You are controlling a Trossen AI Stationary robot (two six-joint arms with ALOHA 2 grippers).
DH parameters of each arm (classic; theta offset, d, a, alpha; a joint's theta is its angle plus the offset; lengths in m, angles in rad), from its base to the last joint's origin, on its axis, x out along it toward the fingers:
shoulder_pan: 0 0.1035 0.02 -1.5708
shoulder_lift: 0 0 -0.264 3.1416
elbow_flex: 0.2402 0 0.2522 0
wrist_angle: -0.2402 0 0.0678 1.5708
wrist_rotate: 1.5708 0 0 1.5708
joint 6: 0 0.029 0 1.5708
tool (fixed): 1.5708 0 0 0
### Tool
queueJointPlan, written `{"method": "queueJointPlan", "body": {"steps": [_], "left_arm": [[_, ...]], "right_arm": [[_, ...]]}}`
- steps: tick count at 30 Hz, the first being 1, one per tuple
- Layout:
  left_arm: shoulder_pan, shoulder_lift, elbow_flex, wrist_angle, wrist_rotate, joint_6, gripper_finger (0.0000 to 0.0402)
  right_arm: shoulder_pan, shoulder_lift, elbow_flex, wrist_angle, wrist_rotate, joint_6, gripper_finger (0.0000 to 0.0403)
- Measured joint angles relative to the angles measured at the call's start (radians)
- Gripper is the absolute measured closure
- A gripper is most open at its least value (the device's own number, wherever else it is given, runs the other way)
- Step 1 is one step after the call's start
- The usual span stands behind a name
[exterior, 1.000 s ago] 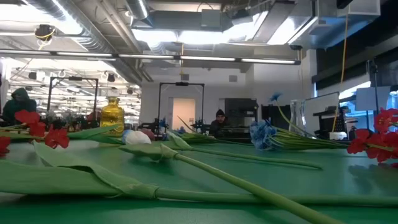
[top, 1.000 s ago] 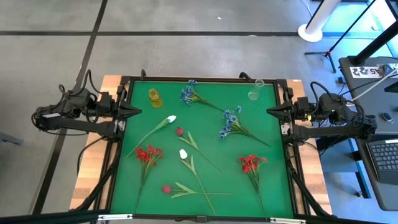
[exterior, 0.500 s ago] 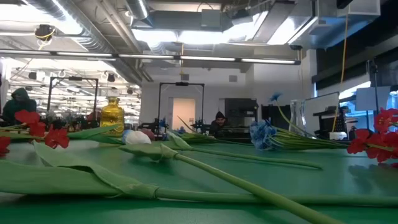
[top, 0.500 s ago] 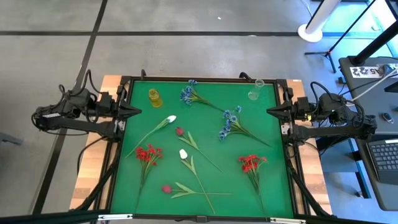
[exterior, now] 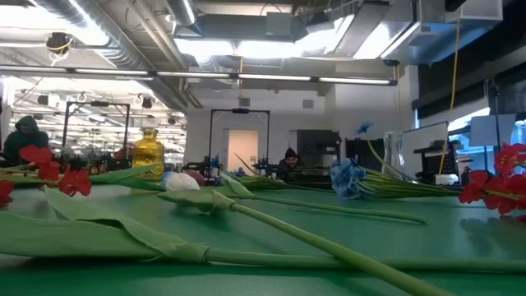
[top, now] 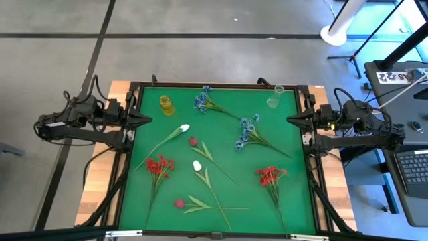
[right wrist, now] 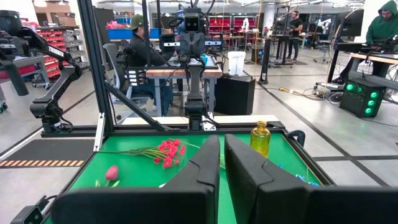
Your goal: Sort flowers into vase by color
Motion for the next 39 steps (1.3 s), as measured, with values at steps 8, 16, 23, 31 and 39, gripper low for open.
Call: {"method": "queueJointPlan", "body": {"steps": [8,16,23,31,39], "left_arm": [[0.0,0.0,0.0,0.0,0.0,0.0,0.0401],[0.0,0.0,0.0,0.0,0.0,0.0,0.0401],[0.0,0.0,0.0,0.0,0.0,0.0,0.0401],[0.0,0.0,0.0,0.0,0.0,0.0,0.0401],[0.0,0.0,0.0,0.0,0.0,0.0,0.0401]], "right_arm": [[0.0,0.0,0.0,0.0,0.0,0.0,0.0377],[0.0,0.0,0.0,0.0,0.0,0.0,0.0377],[0.0,0.0,0.0,0.0,0.0,0.0,0.0377],[0.0,0.006,0.0,0.002,0.106,-0.03,0.0377],[0.0,0.058,0.001,-0.07,0.136,0.263,0.0377]]}}
